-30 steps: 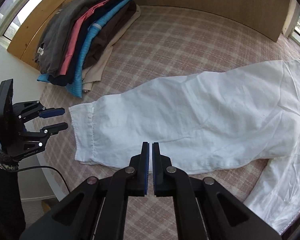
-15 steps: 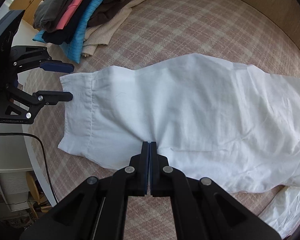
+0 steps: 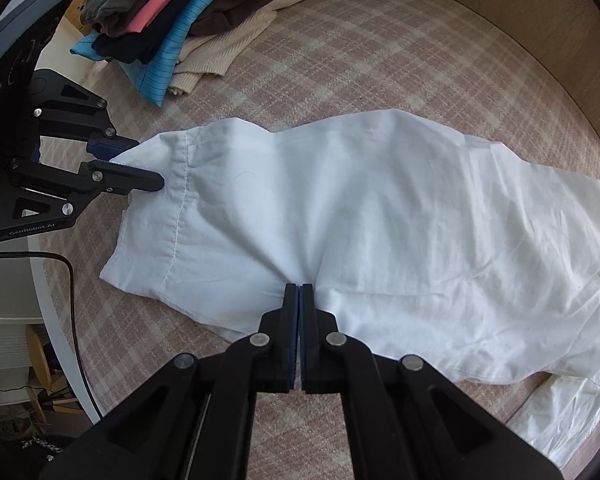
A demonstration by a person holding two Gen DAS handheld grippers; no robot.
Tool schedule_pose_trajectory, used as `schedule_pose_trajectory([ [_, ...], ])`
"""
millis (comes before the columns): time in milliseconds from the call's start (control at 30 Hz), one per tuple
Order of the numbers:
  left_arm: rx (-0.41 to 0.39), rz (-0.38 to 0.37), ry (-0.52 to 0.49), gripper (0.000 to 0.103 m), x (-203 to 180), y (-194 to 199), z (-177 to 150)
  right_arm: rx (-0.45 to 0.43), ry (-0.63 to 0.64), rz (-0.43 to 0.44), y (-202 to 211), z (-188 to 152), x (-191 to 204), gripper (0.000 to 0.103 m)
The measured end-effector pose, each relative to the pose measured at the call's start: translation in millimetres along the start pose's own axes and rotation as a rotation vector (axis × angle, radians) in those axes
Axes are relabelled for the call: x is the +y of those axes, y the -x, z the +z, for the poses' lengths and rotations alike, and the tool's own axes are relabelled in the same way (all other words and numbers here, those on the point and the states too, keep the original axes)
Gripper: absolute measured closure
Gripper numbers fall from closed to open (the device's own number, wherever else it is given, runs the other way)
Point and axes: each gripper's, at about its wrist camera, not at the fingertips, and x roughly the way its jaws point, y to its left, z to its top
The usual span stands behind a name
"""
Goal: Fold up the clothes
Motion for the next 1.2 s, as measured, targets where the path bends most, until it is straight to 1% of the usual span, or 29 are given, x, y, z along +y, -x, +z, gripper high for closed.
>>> schedule_pose_trajectory([
  [33, -0.01, 0.013, -0.004, 0.096, -3.2, 1.8, -1.9, -0.003, 0.001, -0.004, 0.8, -1.4, 1.0, 0.103],
  [100, -0.036, 0.043, -0.017, 0.096, -12.6, 7.9, -6.1, 0.012, -0.04, 0.012, 4.5, -2.4, -2.1, 0.102],
  [200, -0.076, 0.093, -0.053, 0.096, -32.5, 17.4, -13.9, -0.053, -0.104, 0.109, 27.0, 0.1, -2.6, 0.1],
  [300, -0.116, 0.142, -0.088, 0.096, -52.4, 26.8, -21.8, -0.124, -0.116, 0.21, 46.9, 8.6, 9.9, 0.099],
  [333, -0.125, 0.157, -0.095, 0.096, -57.7, 28.3, -24.1, -0.12, -0.12, 0.242, 47.7, 14.5, 13.1, 0.096],
  [367, -0.127, 0.169, -0.096, 0.096, -61.1, 27.5, -26.1, -0.108, -0.129, 0.275, 46.9, 20.8, 15.1, 0.085],
  [400, -0.128, 0.186, -0.101, 0.096, -65.1, 26.3, -27.9, -0.076, -0.16, 0.316, 42.9, 26.8, 14.2, 0.072],
  [433, -0.126, 0.208, -0.113, 0.096, -70.0, 24.7, -29.5, -0.036, -0.201, 0.36, 37.6, 32.6, 12.1, 0.069],
  [467, -0.123, 0.226, -0.127, 0.096, -75.4, 22.8, -31.1, 0.001, -0.24, 0.393, 31.5, 37.2, 11.0, 0.068],
  [533, -0.11, 0.249, -0.163, 0.096, -87.4, 17.7, -34.7, 0.053, -0.288, 0.406, 20.3, 38.4, 12.3, 0.068],
  [600, -0.1, 0.261, -0.186, 0.096, -95.7, 12.7, -38.3, 0.078, -0.311, 0.372, 9.2, 40.2, 15.3, 0.068],
  [667, -0.107, 0.25, -0.186, 0.096, -99.1, 12.4, -41.0, 0.101, -0.334, 0.332, -2.7, 42.2, 18.4, 0.068],
  [733, -0.121, 0.231, -0.168, 0.095, -98.2, 15.0, -43.0, 0.105, -0.363, 0.339, -15.4, 42.5, 19.6, 0.068],
  [767, -0.126, 0.226, -0.16, 0.095, -96.9, 16.1, -44.3, 0.106, -0.374, 0.351, -20.5, 42.6, 19.9, 0.076],
  [800, -0.126, 0.228, -0.154, 0.095, -95.5, 16.6, -45.6, 0.107, -0.385, 0.364, -25.6, 42.7, 20.2, 0.092],
  [833, -0.12, 0.228, -0.152, 0.094, -94.4, 16.6, -47.0, 0.106, -0.397, 0.378, -27.9, 41.3, 19.4, 0.095],
  [867, -0.114, 0.23, -0.154, 0.093, -94.0, 16.7, -48.7, 0.105, -0.409, 0.392, -28.9, 39.3, 18.2, 0.096],
  [900, -0.11, 0.238, -0.157, 0.09, -94.2, 17.3, -50.6, 0.1, -0.421, 0.403, -28.1, 37.4, 16.6, 0.096],
  [967, -0.108, 0.269, -0.156, 0.079, -94.0, 19.5, -53.9, 0.086, -0.441, 0.421, -25.1, 34.4, 14.0, 0.096],
  [1000, -0.112, 0.29, -0.152, 0.065, -93.4, 21.0, -55.3, 0.08, -0.447, 0.427, -23.5, 33.4, 13.6, 0.096],
  [1033, -0.119, 0.307, -0.147, 0.057, -92.5, 22.5, -56.7, 0.075, -0.452, 0.433, -21.4, 32.5, 13.2, 0.096],
  [1200, -0.121, 0.309, -0.154, 0.057, -90.0, 21.5, -56.5, 0.066, -0.449, 0.452, -15.2, 31.8, 12.5, 0.096],
])
